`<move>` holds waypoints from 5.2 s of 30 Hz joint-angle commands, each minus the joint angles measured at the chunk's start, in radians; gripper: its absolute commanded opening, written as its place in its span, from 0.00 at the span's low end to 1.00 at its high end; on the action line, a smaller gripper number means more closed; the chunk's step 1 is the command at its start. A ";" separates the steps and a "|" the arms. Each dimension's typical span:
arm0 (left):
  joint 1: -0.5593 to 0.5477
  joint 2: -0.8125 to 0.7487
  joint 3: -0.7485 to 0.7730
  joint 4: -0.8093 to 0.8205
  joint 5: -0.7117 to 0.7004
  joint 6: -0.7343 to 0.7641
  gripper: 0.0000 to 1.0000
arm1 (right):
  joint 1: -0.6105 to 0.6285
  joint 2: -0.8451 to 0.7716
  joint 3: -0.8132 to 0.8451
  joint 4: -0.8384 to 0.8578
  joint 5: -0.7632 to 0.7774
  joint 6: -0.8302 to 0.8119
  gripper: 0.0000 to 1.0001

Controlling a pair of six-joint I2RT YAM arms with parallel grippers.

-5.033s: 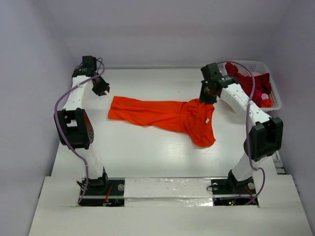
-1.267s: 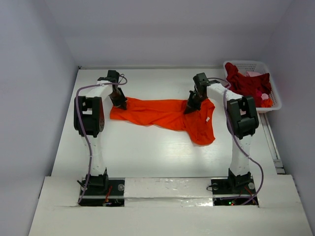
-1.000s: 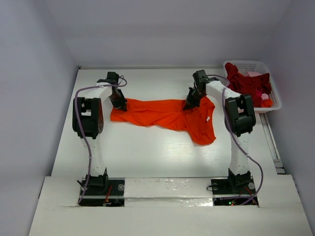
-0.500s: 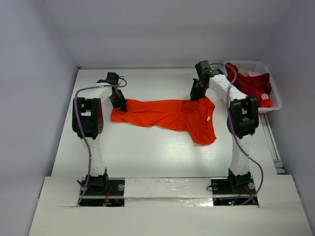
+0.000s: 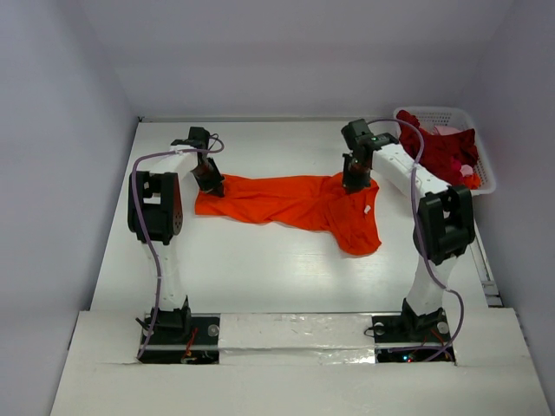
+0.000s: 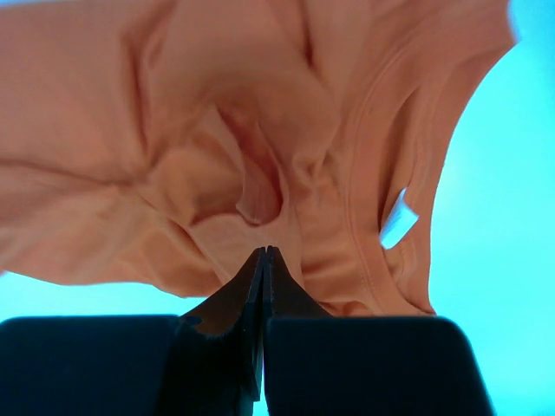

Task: Fold and stack the t-shirts
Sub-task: Rotate the tshirt 90 degrees

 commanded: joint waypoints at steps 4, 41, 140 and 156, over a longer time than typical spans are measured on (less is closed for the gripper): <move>-0.005 0.050 -0.018 -0.098 -0.041 0.015 0.00 | 0.049 -0.052 -0.119 0.017 0.035 -0.032 0.00; -0.005 -0.048 -0.079 -0.136 -0.061 0.018 0.00 | 0.049 0.277 0.101 -0.009 -0.036 -0.008 0.00; -0.583 -0.396 -0.686 -0.095 0.196 -0.070 0.00 | 0.049 0.669 0.867 -0.218 -0.162 0.002 0.00; -0.721 -0.284 -0.621 -0.087 0.278 -0.024 0.00 | 0.049 0.667 0.867 -0.210 -0.173 0.008 0.00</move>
